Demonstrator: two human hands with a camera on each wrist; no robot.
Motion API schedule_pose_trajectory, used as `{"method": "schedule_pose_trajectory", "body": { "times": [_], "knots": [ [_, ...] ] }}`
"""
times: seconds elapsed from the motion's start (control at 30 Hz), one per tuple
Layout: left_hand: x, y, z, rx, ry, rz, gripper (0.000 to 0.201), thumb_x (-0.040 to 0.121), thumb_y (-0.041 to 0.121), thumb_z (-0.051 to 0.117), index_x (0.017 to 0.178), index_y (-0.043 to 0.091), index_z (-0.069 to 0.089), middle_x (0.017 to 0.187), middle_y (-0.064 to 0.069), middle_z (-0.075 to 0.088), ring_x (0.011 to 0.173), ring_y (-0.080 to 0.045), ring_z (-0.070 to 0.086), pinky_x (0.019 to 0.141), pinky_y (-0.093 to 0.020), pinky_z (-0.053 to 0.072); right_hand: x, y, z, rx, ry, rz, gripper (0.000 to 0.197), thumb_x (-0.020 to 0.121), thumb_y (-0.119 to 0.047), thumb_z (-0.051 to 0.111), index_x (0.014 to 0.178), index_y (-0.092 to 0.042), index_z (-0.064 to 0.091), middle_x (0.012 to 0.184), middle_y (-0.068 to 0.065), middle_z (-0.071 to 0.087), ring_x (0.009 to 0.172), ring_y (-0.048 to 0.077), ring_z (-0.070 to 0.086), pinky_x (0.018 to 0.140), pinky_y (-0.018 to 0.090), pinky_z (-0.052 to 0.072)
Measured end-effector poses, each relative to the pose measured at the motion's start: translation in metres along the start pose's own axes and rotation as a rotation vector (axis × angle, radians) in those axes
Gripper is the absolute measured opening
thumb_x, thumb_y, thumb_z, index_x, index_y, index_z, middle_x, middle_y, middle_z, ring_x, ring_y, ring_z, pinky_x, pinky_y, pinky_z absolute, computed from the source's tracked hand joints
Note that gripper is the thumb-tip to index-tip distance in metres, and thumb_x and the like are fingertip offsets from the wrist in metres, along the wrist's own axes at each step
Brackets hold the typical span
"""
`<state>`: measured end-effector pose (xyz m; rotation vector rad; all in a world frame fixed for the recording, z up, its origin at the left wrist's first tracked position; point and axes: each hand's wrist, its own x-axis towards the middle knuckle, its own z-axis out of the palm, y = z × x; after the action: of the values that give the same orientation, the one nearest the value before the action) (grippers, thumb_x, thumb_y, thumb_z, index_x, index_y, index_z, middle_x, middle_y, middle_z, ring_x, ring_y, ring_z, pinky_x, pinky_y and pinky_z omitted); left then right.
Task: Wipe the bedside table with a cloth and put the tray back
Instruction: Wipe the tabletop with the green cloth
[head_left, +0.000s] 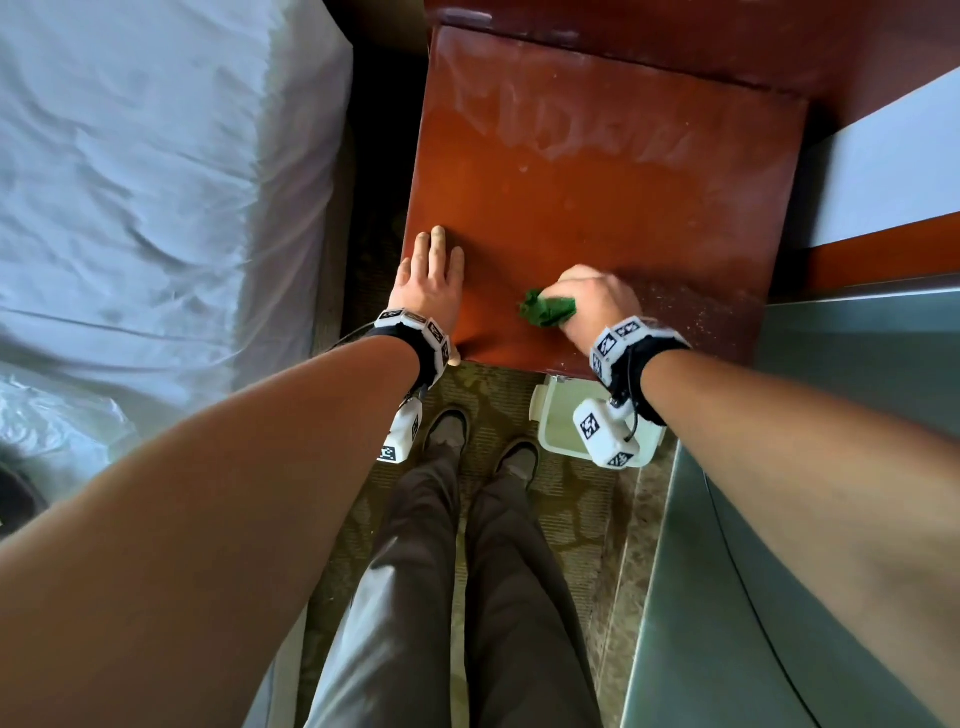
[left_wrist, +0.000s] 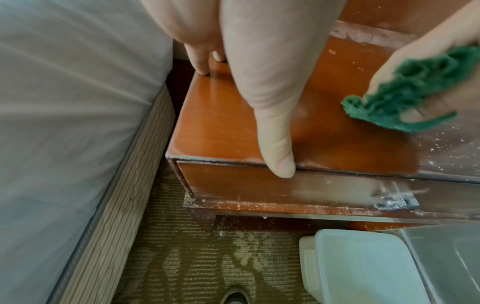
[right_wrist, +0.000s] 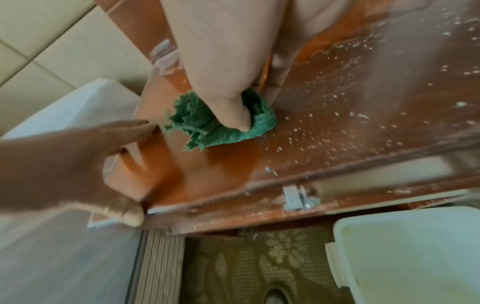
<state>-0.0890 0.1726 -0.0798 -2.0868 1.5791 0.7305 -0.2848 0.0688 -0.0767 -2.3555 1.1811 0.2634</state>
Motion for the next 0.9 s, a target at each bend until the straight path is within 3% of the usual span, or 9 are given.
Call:
{"method": "schedule_pose_trajectory", "body": {
  "times": [0.07, 0.17, 0.3, 0.43, 0.53, 0.6, 0.67, 0.8, 0.9],
  "knots": [
    [-0.001, 0.000, -0.001, -0.002, -0.008, -0.001, 0.150, 0.048, 0.055, 0.089, 0.154, 0.005, -0.003, 0.160, -0.023, -0.014, 0.149, -0.040, -0.005, 0.121, -0.048, 0.013, -0.016, -0.003, 0.003, 0.020, -0.074, -0.051, 0.030, 0.086, -0.009, 0.063, 0.095, -0.035, 0.075, 0.096, -0.015, 0.065, 0.071, 0.013, 0.059, 0.057, 0.019, 0.039],
    [-0.001, 0.002, -0.002, 0.001, -0.010, -0.010, 0.148, 0.048, 0.054, 0.089, 0.154, 0.004, -0.002, 0.160, -0.023, -0.012, 0.149, -0.040, -0.003, 0.121, -0.048, 0.014, -0.028, -0.006, 0.006, -0.029, -0.197, -0.082, 0.028, 0.084, -0.016, 0.065, 0.097, -0.039, 0.073, 0.102, -0.018, 0.064, 0.082, 0.014, 0.062, 0.064, 0.025, 0.051],
    [-0.002, 0.006, 0.001, -0.044, 0.070, -0.034, 0.119, 0.072, 0.040, 0.083, 0.154, 0.004, 0.004, 0.161, -0.023, -0.007, 0.149, -0.039, 0.000, 0.121, -0.049, 0.017, -0.030, -0.006, 0.004, -0.051, -0.322, -0.194, 0.045, 0.079, -0.001, 0.065, 0.109, -0.035, 0.072, 0.114, -0.015, 0.063, 0.100, 0.016, 0.061, 0.078, 0.029, 0.051],
    [-0.001, 0.004, 0.002, 0.008, 0.015, -0.021, 0.151, 0.044, 0.054, 0.091, 0.154, 0.004, 0.000, 0.160, -0.023, -0.009, 0.149, -0.040, -0.002, 0.121, -0.050, 0.016, -0.028, -0.001, 0.003, -0.010, -0.315, -0.215, 0.038, 0.081, -0.007, 0.065, 0.107, -0.033, 0.074, 0.111, -0.011, 0.064, 0.097, 0.018, 0.061, 0.078, 0.033, 0.053],
    [-0.001, 0.008, 0.001, 0.037, 0.010, -0.033, 0.150, 0.047, 0.054, 0.091, 0.153, 0.002, -0.002, 0.159, -0.026, -0.010, 0.149, -0.042, -0.001, 0.120, -0.050, 0.015, -0.020, 0.004, 0.002, 0.094, -0.190, -0.127, 0.023, 0.082, -0.019, 0.066, 0.096, -0.034, 0.076, 0.094, -0.009, 0.065, 0.083, 0.021, 0.062, 0.066, 0.031, 0.050],
    [0.000, 0.012, -0.002, 0.060, 0.001, -0.049, 0.146, 0.052, 0.051, 0.090, 0.153, 0.001, -0.002, 0.159, -0.028, -0.010, 0.148, -0.042, -0.001, 0.121, -0.050, 0.015, -0.010, 0.010, -0.001, 0.123, -0.035, -0.026, 0.018, 0.082, -0.022, 0.066, 0.094, -0.031, 0.076, 0.094, -0.008, 0.066, 0.078, 0.021, 0.063, 0.058, 0.026, 0.042],
    [0.001, 0.014, -0.004, 0.088, -0.033, -0.054, 0.151, 0.048, 0.055, 0.089, 0.153, -0.001, -0.005, 0.158, -0.029, -0.011, 0.148, -0.044, -0.002, 0.120, -0.050, 0.015, 0.001, 0.016, -0.008, 0.111, 0.074, 0.101, 0.015, 0.083, -0.025, 0.066, 0.096, -0.026, 0.076, 0.101, -0.006, 0.068, 0.082, 0.023, 0.064, 0.059, 0.023, 0.036],
    [0.001, 0.014, -0.002, 0.091, -0.020, -0.079, 0.156, 0.041, 0.058, 0.091, 0.153, 0.004, -0.003, 0.160, -0.023, -0.009, 0.149, -0.041, 0.000, 0.118, -0.055, 0.019, 0.014, 0.024, -0.017, 0.132, 0.004, 0.207, 0.029, 0.082, -0.027, 0.067, 0.111, -0.025, 0.072, 0.115, -0.004, 0.066, 0.097, 0.025, 0.064, 0.073, 0.025, 0.047],
    [-0.002, 0.017, -0.002, 0.041, 0.016, -0.032, 0.155, 0.042, 0.062, 0.089, 0.155, 0.012, -0.005, 0.162, -0.012, -0.012, 0.149, -0.037, -0.001, 0.115, -0.062, 0.019, 0.015, 0.032, -0.027, 0.215, -0.035, 0.281, 0.039, 0.078, -0.026, 0.066, 0.117, -0.022, 0.068, 0.115, -0.001, 0.068, 0.102, 0.026, 0.064, 0.079, 0.024, 0.049]
  ]
}}
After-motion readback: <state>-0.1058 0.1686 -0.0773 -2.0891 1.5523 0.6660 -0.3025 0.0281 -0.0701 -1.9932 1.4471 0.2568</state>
